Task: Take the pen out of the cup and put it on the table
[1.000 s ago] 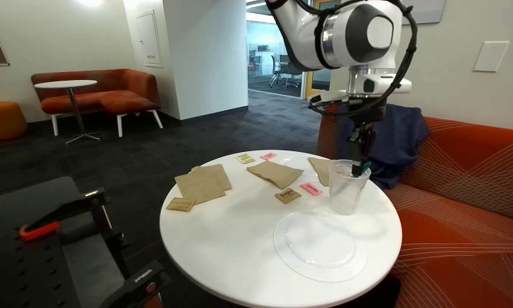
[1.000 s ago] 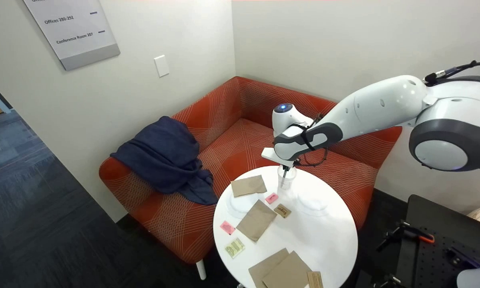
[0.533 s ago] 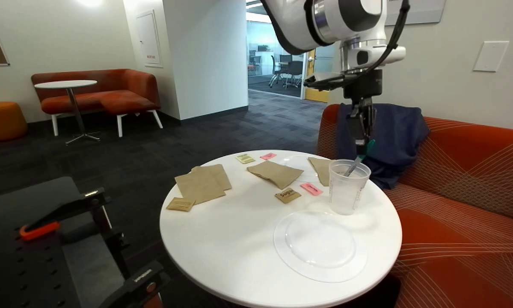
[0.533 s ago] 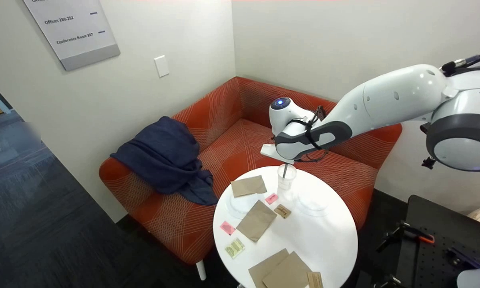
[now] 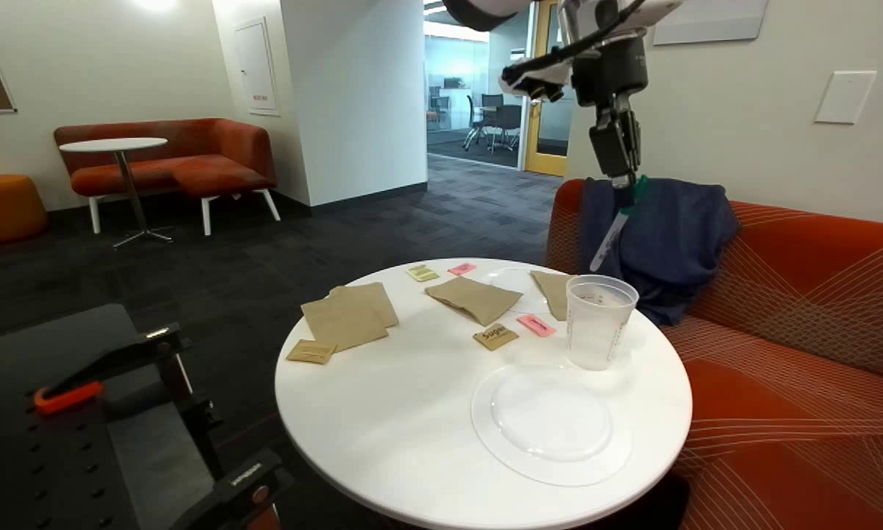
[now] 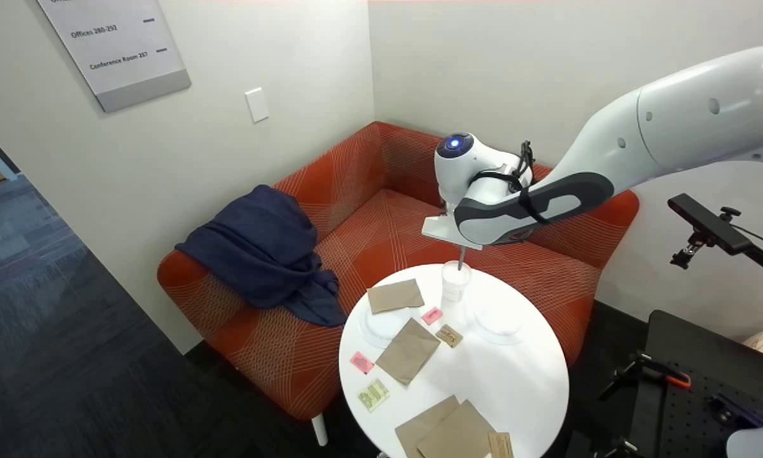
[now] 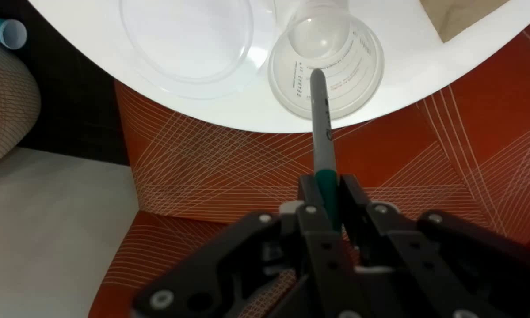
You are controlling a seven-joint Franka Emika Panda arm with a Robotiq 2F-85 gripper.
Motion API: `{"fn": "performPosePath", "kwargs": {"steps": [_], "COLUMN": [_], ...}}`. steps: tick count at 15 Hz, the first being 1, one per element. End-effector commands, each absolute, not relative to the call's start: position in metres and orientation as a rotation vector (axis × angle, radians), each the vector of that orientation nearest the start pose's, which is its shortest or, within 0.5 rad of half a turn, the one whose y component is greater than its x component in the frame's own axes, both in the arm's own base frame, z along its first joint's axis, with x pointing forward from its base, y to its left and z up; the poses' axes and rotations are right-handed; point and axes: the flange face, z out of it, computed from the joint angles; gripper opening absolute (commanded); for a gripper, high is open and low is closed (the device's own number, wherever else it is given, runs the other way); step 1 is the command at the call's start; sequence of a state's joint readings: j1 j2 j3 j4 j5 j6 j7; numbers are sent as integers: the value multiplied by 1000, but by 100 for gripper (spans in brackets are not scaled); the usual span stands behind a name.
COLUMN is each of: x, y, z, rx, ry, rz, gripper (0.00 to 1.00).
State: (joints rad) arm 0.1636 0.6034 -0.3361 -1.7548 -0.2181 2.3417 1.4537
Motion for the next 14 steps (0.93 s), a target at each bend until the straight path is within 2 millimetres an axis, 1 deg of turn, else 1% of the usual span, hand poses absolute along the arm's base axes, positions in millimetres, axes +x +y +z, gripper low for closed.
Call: {"fn": "performPosePath", "kwargs": {"steps": [1,2,5,9,13,14], "x": [631,628,617,605,596,596], "y": [-86,-82,-79,-70,-62,-61], "z": [283,293,313,331,342,343], "rx": [-2604,-2622,-2669,-2774,-2894,-2932], "ry": [2142,2116,2018,1819,1596,1511], "rz": [-427,-436,-464,-463,-398,-381], "gripper": [4,4,4,4,4,4]}}
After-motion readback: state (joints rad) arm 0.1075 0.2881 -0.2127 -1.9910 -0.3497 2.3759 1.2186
